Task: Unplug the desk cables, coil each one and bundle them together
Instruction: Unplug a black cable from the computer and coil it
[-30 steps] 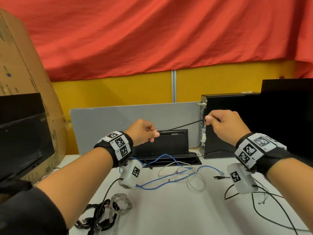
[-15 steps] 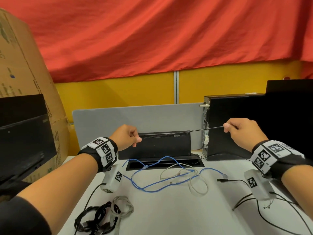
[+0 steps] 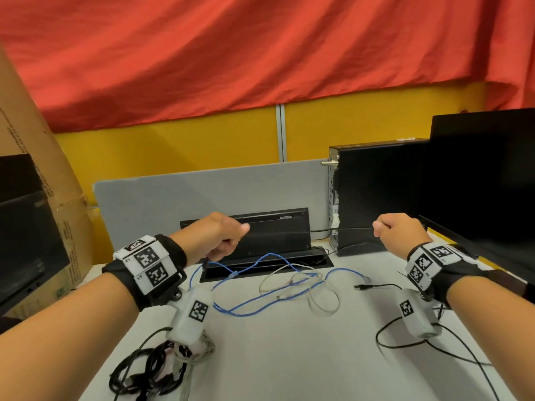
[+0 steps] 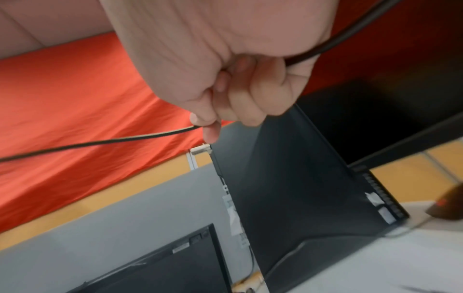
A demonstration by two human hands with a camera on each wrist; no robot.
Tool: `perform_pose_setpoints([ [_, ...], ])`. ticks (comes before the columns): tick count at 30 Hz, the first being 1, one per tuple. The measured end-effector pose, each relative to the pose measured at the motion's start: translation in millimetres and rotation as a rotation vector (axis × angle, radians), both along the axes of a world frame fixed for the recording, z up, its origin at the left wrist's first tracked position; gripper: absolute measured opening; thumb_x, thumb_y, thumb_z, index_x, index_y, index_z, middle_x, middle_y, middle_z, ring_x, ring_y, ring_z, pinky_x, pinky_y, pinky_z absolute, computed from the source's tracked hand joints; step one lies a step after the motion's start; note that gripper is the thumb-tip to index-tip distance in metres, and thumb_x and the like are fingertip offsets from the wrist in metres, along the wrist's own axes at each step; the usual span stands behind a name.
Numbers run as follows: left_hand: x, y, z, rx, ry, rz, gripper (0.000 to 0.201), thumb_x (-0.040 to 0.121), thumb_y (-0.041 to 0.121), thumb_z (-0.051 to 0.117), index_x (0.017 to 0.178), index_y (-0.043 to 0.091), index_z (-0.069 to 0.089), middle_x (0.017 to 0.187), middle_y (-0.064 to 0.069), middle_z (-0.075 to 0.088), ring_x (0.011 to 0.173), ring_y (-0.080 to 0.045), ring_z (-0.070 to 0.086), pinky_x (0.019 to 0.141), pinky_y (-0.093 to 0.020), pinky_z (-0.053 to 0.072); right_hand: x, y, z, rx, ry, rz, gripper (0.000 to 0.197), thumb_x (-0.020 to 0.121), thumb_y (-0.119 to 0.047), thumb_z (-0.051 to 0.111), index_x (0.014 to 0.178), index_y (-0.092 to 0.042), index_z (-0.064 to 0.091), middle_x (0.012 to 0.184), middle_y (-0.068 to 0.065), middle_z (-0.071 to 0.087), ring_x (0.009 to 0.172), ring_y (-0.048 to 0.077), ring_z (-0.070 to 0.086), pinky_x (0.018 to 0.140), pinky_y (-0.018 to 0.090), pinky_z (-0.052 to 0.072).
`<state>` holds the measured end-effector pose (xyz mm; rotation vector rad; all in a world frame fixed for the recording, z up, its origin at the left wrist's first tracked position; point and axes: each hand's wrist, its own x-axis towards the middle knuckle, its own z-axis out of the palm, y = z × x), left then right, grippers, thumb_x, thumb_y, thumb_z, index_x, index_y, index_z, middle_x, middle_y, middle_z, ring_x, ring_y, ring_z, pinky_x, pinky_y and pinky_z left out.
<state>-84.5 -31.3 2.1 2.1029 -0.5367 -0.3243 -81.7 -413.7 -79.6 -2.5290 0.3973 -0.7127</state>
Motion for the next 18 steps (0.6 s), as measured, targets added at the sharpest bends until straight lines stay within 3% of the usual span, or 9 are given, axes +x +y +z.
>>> perform_pose_setpoints([
  [2,-6,-5,2,-0.222,0.128,-0.109,0.047,0.102,0.028,0.044,0.057,0.019,0.037,0.052,0.004,0.024,0.047,-0.014,0.017,0.045,-0.025,0.016,-2,4,-6,0.003,0.039,0.005,0.032,0.093,-0.028,0.044,0.065,-0.02,0.058,0.066,0.005,0.06,0.065,0.022,0.058,0.063,0.033,0.048],
  [4,-10,-10,4,-0.452,0.192,-0.202,0.038,0.1,0.026,0.044,0.063,0.017,0.05,0.052,0.006,0.024,0.047,-0.012,0.015,0.042,-0.023,0.015,-7,14,-12,-0.019,0.104,0.051,0.029,0.091,-0.023,0.044,0.066,-0.016,0.058,0.068,0.009,0.061,0.067,0.024,0.059,0.066,0.033,0.049],
  [6,-10,-16,7,-0.709,0.239,-0.244,0.027,0.097,0.021,0.043,0.087,0.008,0.065,0.051,0.008,0.026,0.046,-0.008,0.016,0.04,-0.019,0.018,-15,30,-19,-0.054,0.223,0.192,0.027,0.091,-0.016,0.043,0.066,-0.013,0.055,0.072,0.01,0.061,0.069,0.023,0.058,0.068,0.033,0.05],
  [7,-9,-20,8,-0.82,0.246,-0.231,0.028,0.098,0.017,0.042,0.103,0.002,0.065,0.051,0.008,0.027,0.046,-0.007,0.016,0.04,-0.018,0.019,-21,41,-23,-0.081,0.285,0.281,0.028,0.09,-0.013,0.041,0.065,-0.016,0.053,0.072,0.006,0.06,0.069,0.021,0.057,0.068,0.033,0.049],
  [9,-4,-26,8,-0.966,0.218,-0.151,0.033,0.1,0.01,0.038,0.125,-0.004,0.053,0.052,0.006,0.033,0.044,-0.005,0.021,0.039,-0.017,0.023,-34,65,-30,-0.185,0.383,0.437,0.031,0.09,-0.012,0.038,0.063,-0.024,0.047,0.071,-0.005,0.056,0.07,0.014,0.054,0.071,0.03,0.048],
  [13,11,-32,-3,-1.07,0.081,0.056,0.037,0.101,-0.004,0.033,0.138,-0.005,0.036,0.067,-0.005,0.064,0.046,-0.006,0.044,0.044,-0.017,0.038,-57,105,-36,-0.341,0.458,0.629,0.027,0.089,-0.011,0.036,0.066,-0.025,0.042,0.072,-0.008,0.05,0.07,0.011,0.047,0.074,0.029,0.04],
  [14,14,-31,-8,-1.052,0.051,0.093,0.039,0.101,-0.005,0.032,0.139,-0.003,0.033,0.079,-0.009,0.071,0.053,-0.009,0.056,0.049,-0.018,0.046,-62,112,-35,-0.331,0.463,0.686,0.026,0.087,-0.008,0.035,0.068,-0.023,0.045,0.074,-0.007,0.052,0.07,0.012,0.047,0.071,0.028,0.04],
  [16,21,-27,-19,-1.021,0.015,0.134,0.047,0.1,-0.009,0.031,0.145,0.002,0.026,0.108,-0.016,0.07,0.086,-0.022,0.072,0.071,-0.025,0.058,-71,123,-29,-0.278,0.47,0.795,0.029,0.085,-0.002,0.036,0.07,-0.022,0.05,0.073,-0.007,0.053,0.067,0.008,0.045,0.065,0.021,0.038],
  [18,30,-19,-30,-0.995,-0.002,0.194,0.056,0.098,-0.014,0.03,0.15,0.004,0.021,0.124,-0.017,0.062,0.11,-0.029,0.066,0.089,-0.034,0.056,-77,128,-18,-0.181,0.433,0.868,0.032,0.092,-0.005,0.041,0.066,-0.022,0.049,0.067,-0.009,0.049,0.062,0.002,0.043,0.062,0.015,0.036],
])
